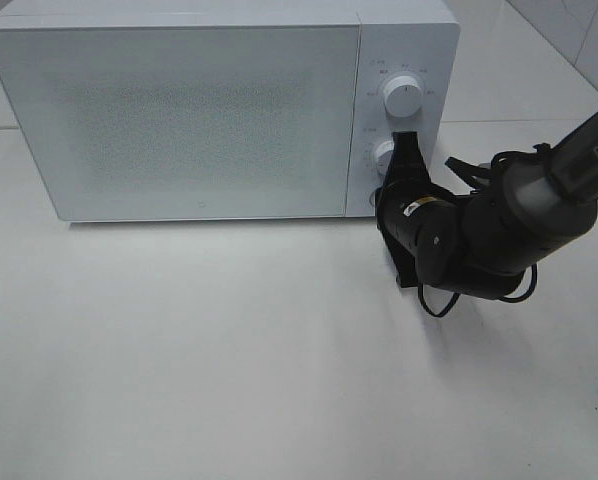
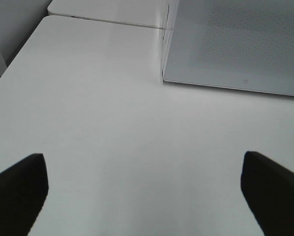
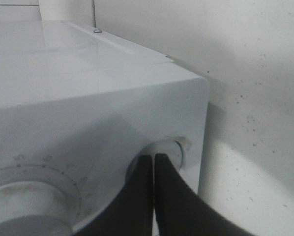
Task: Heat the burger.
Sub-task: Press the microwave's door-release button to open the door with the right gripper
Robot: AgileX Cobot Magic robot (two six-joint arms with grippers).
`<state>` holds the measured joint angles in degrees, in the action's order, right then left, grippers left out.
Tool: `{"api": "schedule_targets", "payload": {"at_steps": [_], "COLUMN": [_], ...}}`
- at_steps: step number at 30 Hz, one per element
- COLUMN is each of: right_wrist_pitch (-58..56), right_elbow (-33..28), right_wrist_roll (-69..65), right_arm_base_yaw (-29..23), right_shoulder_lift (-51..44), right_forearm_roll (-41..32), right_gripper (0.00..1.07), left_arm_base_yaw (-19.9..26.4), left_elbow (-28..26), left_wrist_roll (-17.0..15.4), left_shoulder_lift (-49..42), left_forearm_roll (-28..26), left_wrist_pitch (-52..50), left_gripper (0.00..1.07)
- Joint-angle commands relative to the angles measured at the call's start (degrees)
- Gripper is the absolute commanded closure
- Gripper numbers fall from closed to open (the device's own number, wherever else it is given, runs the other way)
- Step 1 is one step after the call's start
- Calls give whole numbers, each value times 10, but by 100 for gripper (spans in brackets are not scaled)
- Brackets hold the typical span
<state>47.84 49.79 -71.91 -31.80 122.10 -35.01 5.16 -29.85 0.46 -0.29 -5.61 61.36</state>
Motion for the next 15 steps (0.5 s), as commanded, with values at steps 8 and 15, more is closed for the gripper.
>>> {"api": "schedule_targets", "payload": {"at_steps": [8,15], "right_wrist_pitch": [51,92], "right_elbow": [18,33], "right_wrist_roll": [3,3], "right_arm_base_yaw": [8,8], "right_shoulder_lift": [10,10], "right_forearm_roll": [-23,-14], "right_gripper": [107,107], "left_arm_base_yaw": [1,1], "left_elbow": [2,2], "left_wrist_roll": [-5,-5], "left_shoulder_lift": [-4,-4], "left_forearm_roll": [-2,-2], "left_wrist_pitch": [0,0], "left_gripper": [7,7]}}
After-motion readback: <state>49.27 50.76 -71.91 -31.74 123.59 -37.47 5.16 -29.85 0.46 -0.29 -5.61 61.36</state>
